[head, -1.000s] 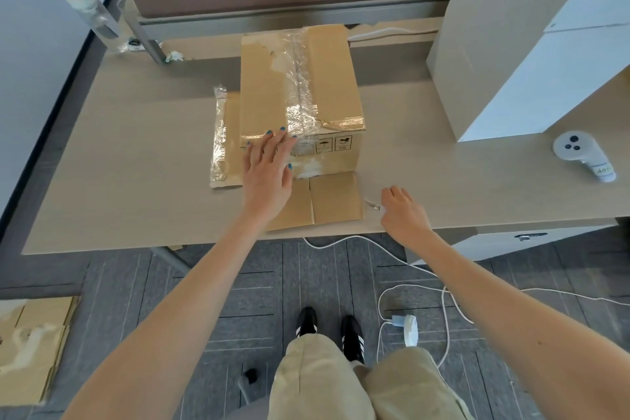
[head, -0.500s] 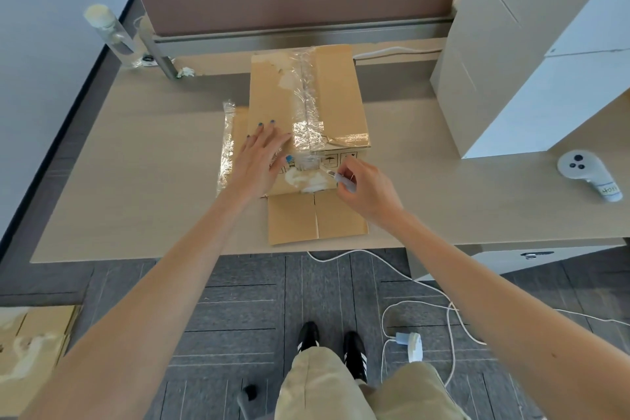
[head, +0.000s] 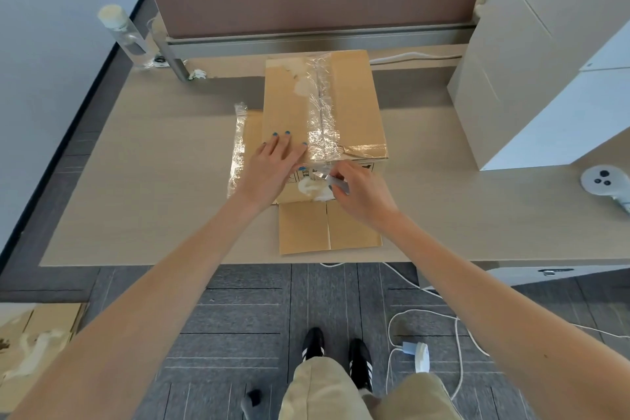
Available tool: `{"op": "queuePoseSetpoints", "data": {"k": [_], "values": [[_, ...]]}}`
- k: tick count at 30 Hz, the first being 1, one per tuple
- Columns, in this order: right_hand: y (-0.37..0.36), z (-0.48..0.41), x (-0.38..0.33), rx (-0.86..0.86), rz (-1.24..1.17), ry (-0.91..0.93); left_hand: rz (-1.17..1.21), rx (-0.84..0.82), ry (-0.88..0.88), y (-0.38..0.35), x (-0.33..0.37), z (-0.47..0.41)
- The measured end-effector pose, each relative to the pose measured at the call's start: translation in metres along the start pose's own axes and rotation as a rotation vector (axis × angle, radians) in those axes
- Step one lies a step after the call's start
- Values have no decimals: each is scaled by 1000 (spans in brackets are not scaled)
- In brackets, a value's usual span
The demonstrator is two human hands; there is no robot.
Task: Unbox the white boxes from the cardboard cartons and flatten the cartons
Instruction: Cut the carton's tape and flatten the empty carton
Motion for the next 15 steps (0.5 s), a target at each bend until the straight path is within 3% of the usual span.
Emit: {"op": "queuePoseSetpoints", "data": {"k": [8, 15], "values": [[4, 3, -13, 126, 94, 137, -80, 66, 24, -7, -2, 3], [4, 1, -16, 112, 192, 219, -64, 100, 40, -8, -2, 5]]}}
Point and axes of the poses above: each hand's wrist, its own z-axis away from the middle knuckle, its own y-axis out of the back of the hand, x = y × z, the point moved 7 cm from there along -z, towards the middle knuckle, and after that the axes turned 5 degrees about z, right-handed, at the moved point
